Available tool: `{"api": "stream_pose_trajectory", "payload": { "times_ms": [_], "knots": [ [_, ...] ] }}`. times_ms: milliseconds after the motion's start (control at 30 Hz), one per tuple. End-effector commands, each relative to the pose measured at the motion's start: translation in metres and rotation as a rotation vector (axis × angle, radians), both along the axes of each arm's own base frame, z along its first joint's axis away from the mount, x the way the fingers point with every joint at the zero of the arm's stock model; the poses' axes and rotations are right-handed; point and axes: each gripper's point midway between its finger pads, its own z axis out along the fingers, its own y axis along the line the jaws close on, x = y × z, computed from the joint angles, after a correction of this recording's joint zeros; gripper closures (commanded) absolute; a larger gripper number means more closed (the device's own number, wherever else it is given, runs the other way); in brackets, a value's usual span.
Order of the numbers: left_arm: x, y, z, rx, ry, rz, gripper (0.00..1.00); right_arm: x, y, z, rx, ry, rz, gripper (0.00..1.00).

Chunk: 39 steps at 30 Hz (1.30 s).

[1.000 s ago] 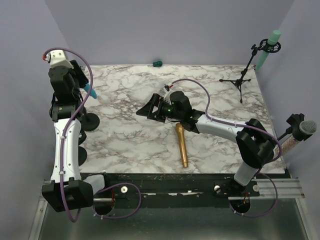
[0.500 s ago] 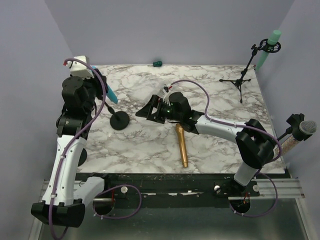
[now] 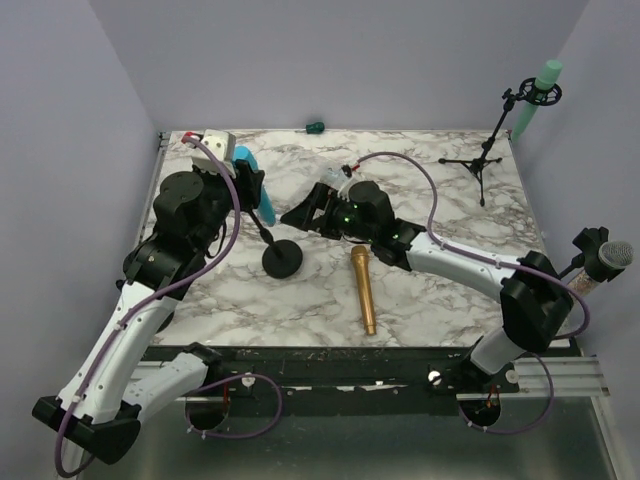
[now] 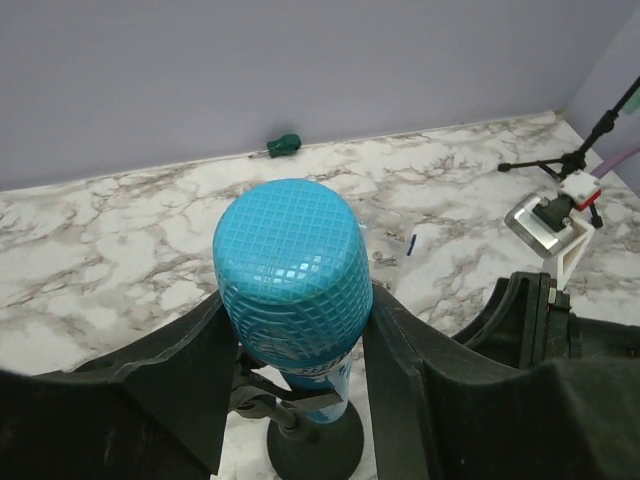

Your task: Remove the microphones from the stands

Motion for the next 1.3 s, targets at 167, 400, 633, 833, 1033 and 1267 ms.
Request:
{"api": "stream_pose_trajectory", "payload": {
  "times_ms": [167, 400, 633, 833, 1033, 1267],
  "knots": [
    [-0.012, -0.043, 0.017, -0.008, -0.086, -0.100, 1.00, -0.001, -0.035, 0.040, -0.046, -0.229, -0.066, 0.00],
    [-0.019, -0.068, 0.006, 0.003, -0.056, -0.175, 0.96, -0.005, -0.057, 0.062, -0.069, -0.345, -0.098, 0.00],
    [-0.026, -0.076, 0.006, 0.012, -0.065, -0.224, 0.56, -0.024, -0.060, 0.084, -0.051, -0.466, -0.007, 0.00],
    [-0.034, -0.077, 0.014, 0.010, -0.094, -0.256, 0.31, -0.037, -0.054, 0.100, -0.033, -0.531, 0.057, 0.00],
    [-0.040, -0.075, 0.021, 0.010, -0.133, -0.277, 0.15, -0.044, -0.037, 0.105, -0.052, -0.544, 0.078, 0.00],
    [-0.045, -0.056, 0.034, -0.014, -0.199, -0.210, 0.01, -0.048, -0.018, 0.112, -0.107, -0.547, 0.032, 0.00]
  ]
}}
